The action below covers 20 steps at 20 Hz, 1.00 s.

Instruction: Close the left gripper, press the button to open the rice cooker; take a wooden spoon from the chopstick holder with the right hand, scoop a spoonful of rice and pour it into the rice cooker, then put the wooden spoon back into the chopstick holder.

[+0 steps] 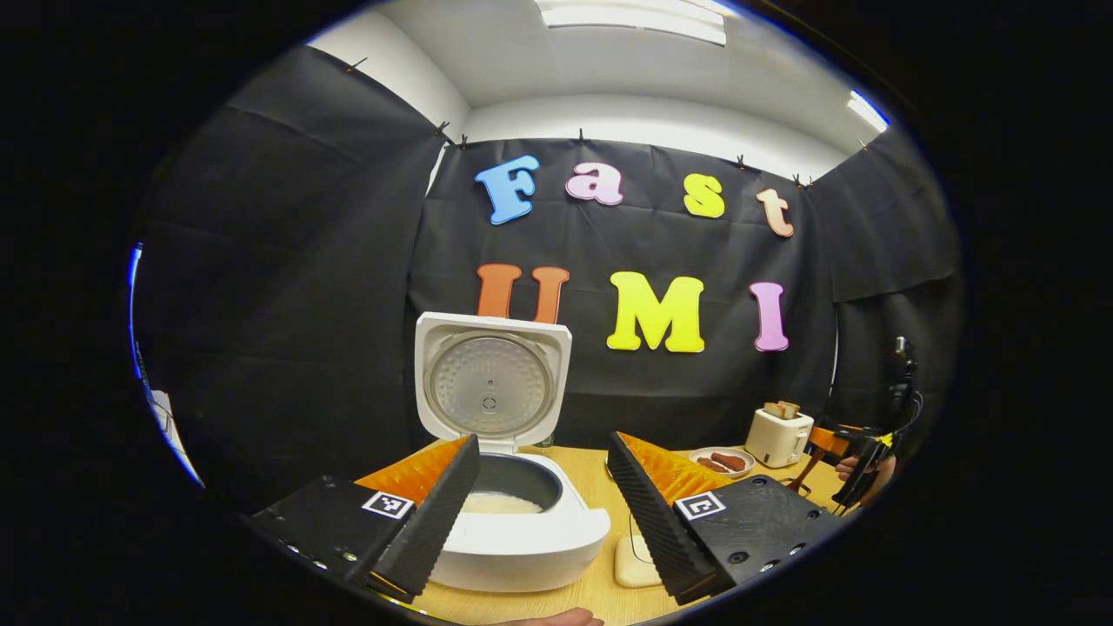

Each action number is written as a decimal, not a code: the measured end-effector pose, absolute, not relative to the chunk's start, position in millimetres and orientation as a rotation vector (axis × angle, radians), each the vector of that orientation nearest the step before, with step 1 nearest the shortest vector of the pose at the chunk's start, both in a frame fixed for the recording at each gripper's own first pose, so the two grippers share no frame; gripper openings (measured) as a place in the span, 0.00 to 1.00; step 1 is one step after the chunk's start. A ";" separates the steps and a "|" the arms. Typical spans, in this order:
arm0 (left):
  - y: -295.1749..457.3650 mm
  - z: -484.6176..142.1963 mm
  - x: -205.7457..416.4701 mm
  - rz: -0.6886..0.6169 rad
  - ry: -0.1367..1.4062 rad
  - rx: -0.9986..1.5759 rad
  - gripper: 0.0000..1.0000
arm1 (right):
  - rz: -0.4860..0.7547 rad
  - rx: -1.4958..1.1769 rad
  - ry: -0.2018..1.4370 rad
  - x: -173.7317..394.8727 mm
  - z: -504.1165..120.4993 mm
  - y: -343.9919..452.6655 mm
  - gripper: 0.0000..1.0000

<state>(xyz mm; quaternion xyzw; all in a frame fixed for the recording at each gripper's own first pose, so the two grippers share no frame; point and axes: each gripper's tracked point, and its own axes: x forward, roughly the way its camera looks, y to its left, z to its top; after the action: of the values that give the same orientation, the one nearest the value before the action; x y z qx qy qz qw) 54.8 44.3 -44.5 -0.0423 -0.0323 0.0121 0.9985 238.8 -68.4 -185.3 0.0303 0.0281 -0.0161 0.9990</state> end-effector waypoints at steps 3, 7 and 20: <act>58.5 -26.8 75.3 0.051 -0.077 -0.058 0.94 | -0.070 0.026 0.020 209.2 -162.3 -67.2 1.00; 74.6 -6.5 107.3 0.072 -0.074 -0.015 0.94 | -0.099 -0.016 -0.009 164.6 -128.5 -54.8 1.00; 105.5 63.2 273.3 0.095 -0.091 0.066 0.93 | 0.104 -0.067 -0.077 89.0 -101.0 31.2 0.99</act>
<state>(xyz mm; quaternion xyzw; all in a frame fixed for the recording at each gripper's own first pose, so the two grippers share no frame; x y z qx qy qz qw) 273.3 105.5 63.2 0.0331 -0.0453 0.0477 0.9973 89.0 31.2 -101.0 -0.0334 -0.0386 0.0522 0.9973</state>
